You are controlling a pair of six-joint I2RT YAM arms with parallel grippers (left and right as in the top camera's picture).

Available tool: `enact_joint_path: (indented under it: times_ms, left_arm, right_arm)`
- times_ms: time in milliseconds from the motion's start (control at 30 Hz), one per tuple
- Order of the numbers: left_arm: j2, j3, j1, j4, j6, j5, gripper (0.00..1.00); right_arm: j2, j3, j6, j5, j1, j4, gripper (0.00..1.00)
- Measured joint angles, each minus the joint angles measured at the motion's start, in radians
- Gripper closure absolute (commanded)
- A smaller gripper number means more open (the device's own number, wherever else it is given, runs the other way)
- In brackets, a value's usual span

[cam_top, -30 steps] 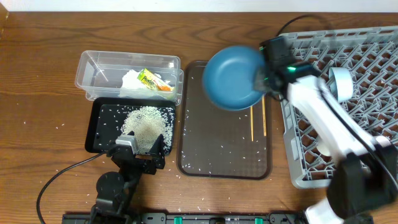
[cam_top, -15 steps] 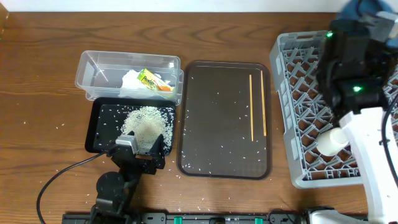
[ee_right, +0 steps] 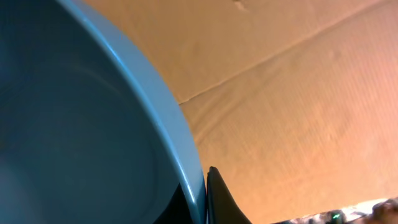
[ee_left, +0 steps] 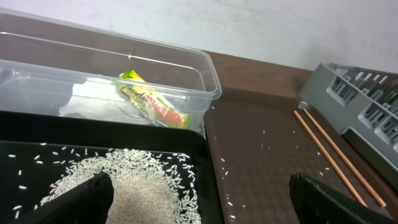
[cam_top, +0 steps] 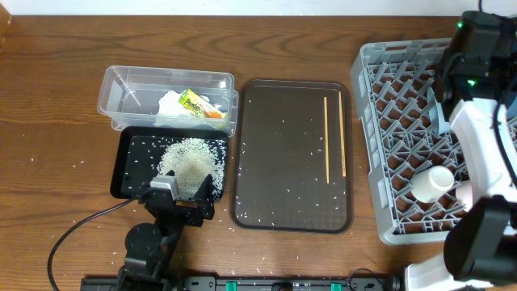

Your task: Sort waste into correct bins and load items into the dishwasher rack

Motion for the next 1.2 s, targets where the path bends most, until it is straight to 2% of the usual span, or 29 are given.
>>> enact_joint_path:
  times_ms: [200, 300, 333, 367, 400, 467, 533, 833, 1033, 1133, 1200]
  left_arm:
    - [0.0, 0.0, 0.0, 0.0, 0.0, 0.0, 0.07]
    - [0.0, 0.0, 0.0, 0.0, 0.0, 0.0, 0.07]
    - [0.0, 0.0, 0.0, 0.0, 0.0, 0.0, 0.07]
    - [0.0, 0.0, 0.0, 0.0, 0.0, 0.0, 0.07]
    - [0.0, 0.0, 0.0, 0.0, 0.0, 0.0, 0.07]
    - [0.0, 0.0, 0.0, 0.0, 0.0, 0.0, 0.07]
    - [0.0, 0.0, 0.0, 0.001, 0.0, 0.0, 0.07]
    - [0.0, 0.0, 0.0, 0.002, 0.0, 0.0, 0.07]
    - [0.0, -0.001, 0.0, 0.002, 0.0, 0.0, 0.07]
    - [0.0, -0.001, 0.0, 0.002, 0.0, 0.0, 0.07]
    - [0.0, -0.001, 0.0, 0.002, 0.0, 0.0, 0.07]
  right_arm:
    - [0.095, 0.0, -0.165, 0.007, 0.002, 0.063, 0.97]
    - [0.117, 0.0, -0.198, 0.008, 0.017, 0.06, 0.9]
    - [0.121, 0.0, -0.209, 0.005, 0.027, 0.053, 0.85]
    - [0.123, 0.0, -0.211, 0.003, 0.033, 0.045, 0.75]
    - [0.124, -0.001, -0.216, -0.004, 0.043, 0.036, 0.59]
    - [0.124, -0.002, -0.208, -0.013, 0.064, 0.031, 0.38]
    - [0.124, -0.002, -0.187, -0.019, 0.089, 0.022, 0.3]
    - [0.099, -0.003, -0.108, -0.103, 0.211, -0.123, 0.32]
    - [-0.036, -0.004, -0.014, -0.367, 0.289, -0.367, 0.26]
    - [-0.116, -0.003, 0.105, -0.526, 0.315, -0.455, 0.25]
    - [-0.146, -0.002, 0.206, -0.637, 0.32, -0.514, 0.28]
